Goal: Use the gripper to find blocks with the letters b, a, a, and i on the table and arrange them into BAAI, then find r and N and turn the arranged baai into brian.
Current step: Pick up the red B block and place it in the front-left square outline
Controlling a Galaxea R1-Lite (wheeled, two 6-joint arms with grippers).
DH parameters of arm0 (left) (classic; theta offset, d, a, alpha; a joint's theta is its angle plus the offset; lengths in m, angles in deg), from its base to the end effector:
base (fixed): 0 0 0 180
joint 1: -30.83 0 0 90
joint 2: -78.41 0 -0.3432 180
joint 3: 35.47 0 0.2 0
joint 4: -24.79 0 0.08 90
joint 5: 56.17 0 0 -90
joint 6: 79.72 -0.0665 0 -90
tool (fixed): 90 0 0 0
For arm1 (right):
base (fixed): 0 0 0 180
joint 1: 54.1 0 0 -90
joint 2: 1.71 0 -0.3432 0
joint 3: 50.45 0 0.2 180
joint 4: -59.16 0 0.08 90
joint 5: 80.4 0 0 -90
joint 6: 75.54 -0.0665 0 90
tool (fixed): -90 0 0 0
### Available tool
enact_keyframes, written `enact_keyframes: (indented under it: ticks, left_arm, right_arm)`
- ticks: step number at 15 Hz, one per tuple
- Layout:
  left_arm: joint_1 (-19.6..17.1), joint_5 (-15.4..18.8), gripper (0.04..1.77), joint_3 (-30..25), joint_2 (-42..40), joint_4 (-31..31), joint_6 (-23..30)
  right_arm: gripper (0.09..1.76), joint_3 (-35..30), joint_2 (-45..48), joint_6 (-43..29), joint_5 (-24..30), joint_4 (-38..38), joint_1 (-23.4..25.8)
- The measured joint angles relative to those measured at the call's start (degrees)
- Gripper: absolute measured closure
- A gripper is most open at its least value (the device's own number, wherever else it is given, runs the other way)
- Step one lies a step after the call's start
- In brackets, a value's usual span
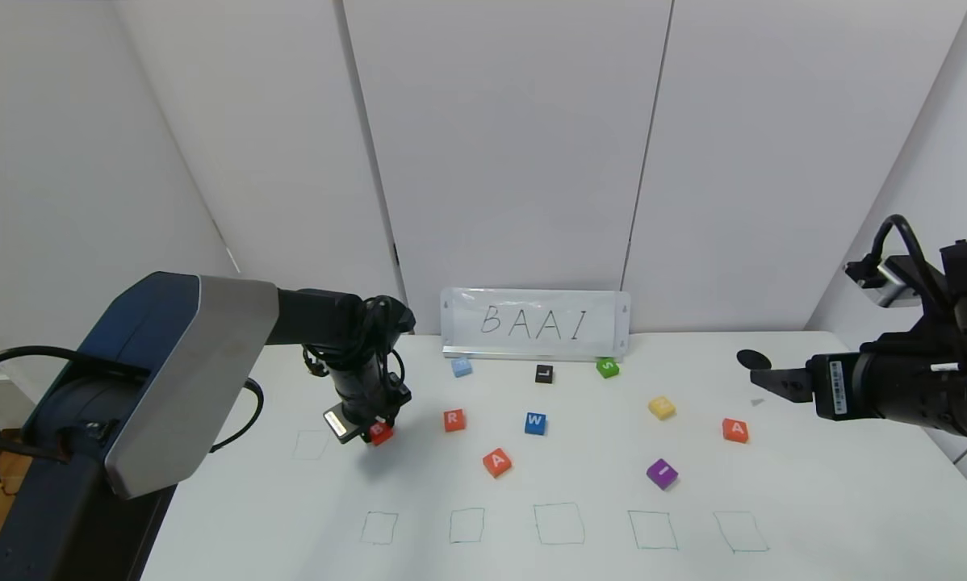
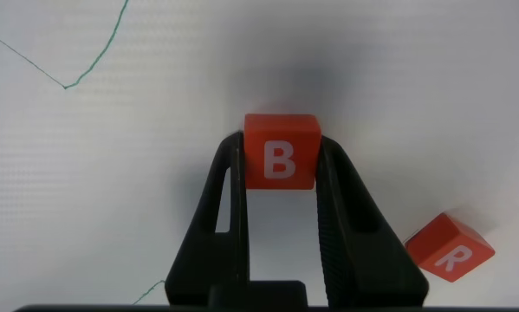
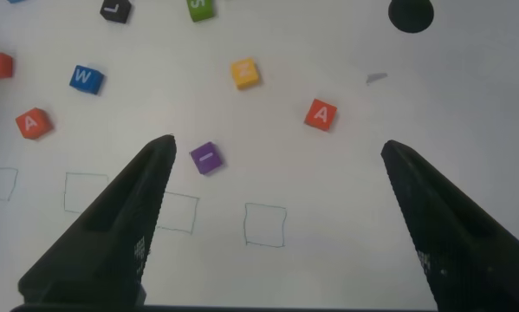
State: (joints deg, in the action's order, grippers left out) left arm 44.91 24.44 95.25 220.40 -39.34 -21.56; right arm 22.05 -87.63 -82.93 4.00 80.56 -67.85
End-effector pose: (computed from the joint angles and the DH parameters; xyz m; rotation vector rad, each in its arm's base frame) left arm 0.4908 -0.1119 0.0313 -0.6018 1.1773 0.5738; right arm 0.2834 0.0627 0.2124 0.0227 0.6069 0.0989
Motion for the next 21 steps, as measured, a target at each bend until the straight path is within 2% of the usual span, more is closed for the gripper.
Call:
enact_keyframes:
  ticks: [6,8,12,15,21]
  left_arm:
    - [-0.02,-0.18,1.30,-0.09,-0.85,-1.52,-0.77]
    - [0.48,-0.05,1.30,-0.04,-2.54,-4.43,-3.12]
    - [3.00,0.48,1.30,-1.05,-6.40,-7.80,-7.52]
    - [4.74,0.55,1.30,-6.36,-10.09,-7.00,-12.53]
    - [6.17,-0.07,1.30,-21.86,-17.86,4.88,-22.81]
  right_arm:
    - [0.14,0.80,0.04,0.00,0.00,0.12,-0.11]
    - [0.14,2.43,0.15,0.00,-0.02,0.00,-0.17]
    - [0.14,0.04,0.32,0.00,-0.11,0.10,-0.39]
    - [0.14,-0.11,0.37,0.02,-0.11,0.02,-0.38]
    - [0.14,-0.16,0.37,0.02,-0.20,0.02,-0.38]
